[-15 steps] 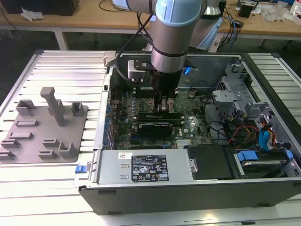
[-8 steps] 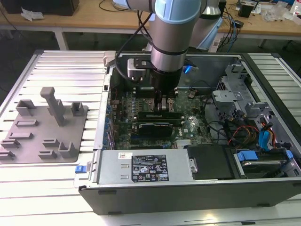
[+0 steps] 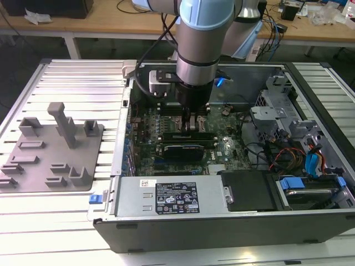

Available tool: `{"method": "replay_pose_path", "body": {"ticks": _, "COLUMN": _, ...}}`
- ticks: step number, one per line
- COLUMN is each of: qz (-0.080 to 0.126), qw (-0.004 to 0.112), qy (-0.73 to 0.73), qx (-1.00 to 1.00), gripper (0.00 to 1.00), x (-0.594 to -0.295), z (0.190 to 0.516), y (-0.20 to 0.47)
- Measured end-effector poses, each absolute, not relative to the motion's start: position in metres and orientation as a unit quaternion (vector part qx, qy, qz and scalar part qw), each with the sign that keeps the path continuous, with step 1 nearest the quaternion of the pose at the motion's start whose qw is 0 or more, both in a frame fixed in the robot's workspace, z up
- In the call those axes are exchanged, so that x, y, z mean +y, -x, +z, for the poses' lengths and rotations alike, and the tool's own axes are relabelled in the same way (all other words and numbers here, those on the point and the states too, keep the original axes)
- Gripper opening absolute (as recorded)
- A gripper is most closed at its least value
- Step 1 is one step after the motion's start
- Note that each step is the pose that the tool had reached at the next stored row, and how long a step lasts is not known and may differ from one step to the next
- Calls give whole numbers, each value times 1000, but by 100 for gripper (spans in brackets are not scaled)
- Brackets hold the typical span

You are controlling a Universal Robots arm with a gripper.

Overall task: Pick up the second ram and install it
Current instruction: 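Insert the second ram into the second slot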

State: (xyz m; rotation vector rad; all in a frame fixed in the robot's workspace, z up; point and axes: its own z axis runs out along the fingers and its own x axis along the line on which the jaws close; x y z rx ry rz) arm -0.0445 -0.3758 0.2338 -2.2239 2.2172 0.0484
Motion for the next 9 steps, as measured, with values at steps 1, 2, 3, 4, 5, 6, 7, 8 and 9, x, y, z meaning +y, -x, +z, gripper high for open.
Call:
{"method": "replay_pose_path", "body": {"ticks": 1, "qz": 15, "qw": 0, "qy": 708, "qx": 706, "gripper": 9, "x": -376, "z": 234, "y": 45}}
{"method": "replay_pose_path", "body": {"ticks": 2, "qz": 15, "qw": 0, "qy": 708, "qx": 706, "gripper": 9, "x": -376, "z": 234, "y": 45}}
{"method": "replay_pose_path", "body": {"ticks": 3, "qz": 15, "qw": 0, "qy": 708, "qx": 706, "gripper": 9, "x": -376, "z": 234, "y": 45}}
{"method": "replay_pose_path", "body": {"ticks": 4, "qz": 15, "qw": 0, "qy": 708, "qx": 706, "gripper": 9, "x": -376, "z": 234, "y": 45}}
{"method": "replay_pose_path", "body": {"ticks": 5, "qz": 15, "qw": 0, "qy": 708, "qx": 706, "gripper": 9, "x": -376, "z": 234, "y": 45}}
{"method": "replay_pose_path", "body": {"ticks": 6, "qz": 15, "qw": 1, "qy": 708, "qx": 706, "gripper": 9, "x": -376, "z": 233, "y": 45}}
{"method": "replay_pose_path", "body": {"ticks": 7, "qz": 14, "qw": 1, "qy": 708, "qx": 706, "gripper": 9, "x": -376, "z": 233, "y": 45}}
{"method": "replay_pose_path", "body": {"ticks": 8, "qz": 14, "qw": 1, "qy": 708, "qx": 706, "gripper": 9, "x": -376, "z": 232, "y": 45}}
{"method": "replay_pose_path", "body": {"ticks": 9, "qz": 14, "qw": 1, "qy": 708, "qx": 706, "gripper": 9, "x": -376, "z": 232, "y": 45}}
